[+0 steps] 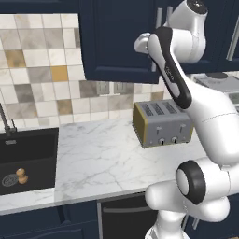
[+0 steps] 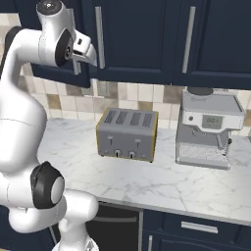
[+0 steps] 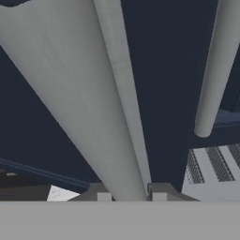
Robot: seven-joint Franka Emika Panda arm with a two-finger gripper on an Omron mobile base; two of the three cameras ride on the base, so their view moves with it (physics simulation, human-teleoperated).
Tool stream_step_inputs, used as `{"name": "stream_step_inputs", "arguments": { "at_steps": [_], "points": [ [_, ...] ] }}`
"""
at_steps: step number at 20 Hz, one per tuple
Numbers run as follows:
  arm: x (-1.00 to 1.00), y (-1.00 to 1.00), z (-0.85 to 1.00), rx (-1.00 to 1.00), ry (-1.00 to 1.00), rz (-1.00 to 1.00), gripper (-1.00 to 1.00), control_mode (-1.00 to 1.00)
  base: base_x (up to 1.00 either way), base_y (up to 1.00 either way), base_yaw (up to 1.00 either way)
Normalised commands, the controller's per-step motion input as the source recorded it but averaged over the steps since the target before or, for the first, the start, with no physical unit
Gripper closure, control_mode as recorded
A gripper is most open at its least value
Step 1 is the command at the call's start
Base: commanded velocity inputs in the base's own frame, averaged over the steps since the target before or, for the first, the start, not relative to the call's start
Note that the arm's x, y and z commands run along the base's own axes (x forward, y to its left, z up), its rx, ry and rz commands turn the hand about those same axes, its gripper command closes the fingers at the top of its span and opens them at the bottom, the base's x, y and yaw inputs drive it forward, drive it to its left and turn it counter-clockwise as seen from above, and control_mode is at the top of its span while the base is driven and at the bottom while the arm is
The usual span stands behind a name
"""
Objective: Open the cabinet, pick the kettle from the cabinet, and place it in the sink.
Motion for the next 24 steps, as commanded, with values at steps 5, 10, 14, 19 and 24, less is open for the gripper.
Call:
{"name": "stream_step_inputs", "arguments": {
  "at_steps": [5,10,14,19,24],
  "points": [
    [-0.41,0.30,0.04,0.00,0.00,0.00,1.00,-1.00,0.00,0.00,0.00],
    [-0.39,0.31,0.04,0.00,0.00,0.00,1.00,-1.00,0.00,0.00,0.00],
    [-0.43,0.30,0.02,0.00,0.00,0.00,1.00,-1.00,0.00,0.00,0.00],
    [-0.44,0.29,0.03,0.00,0.00,0.00,1.00,-1.00,0.00,0.00,0.00],
    [-0.44,0.29,0.02,-0.01,-0.01,0.00,1.00,-1.00,0.00,0.00,0.00]
  ]
}}
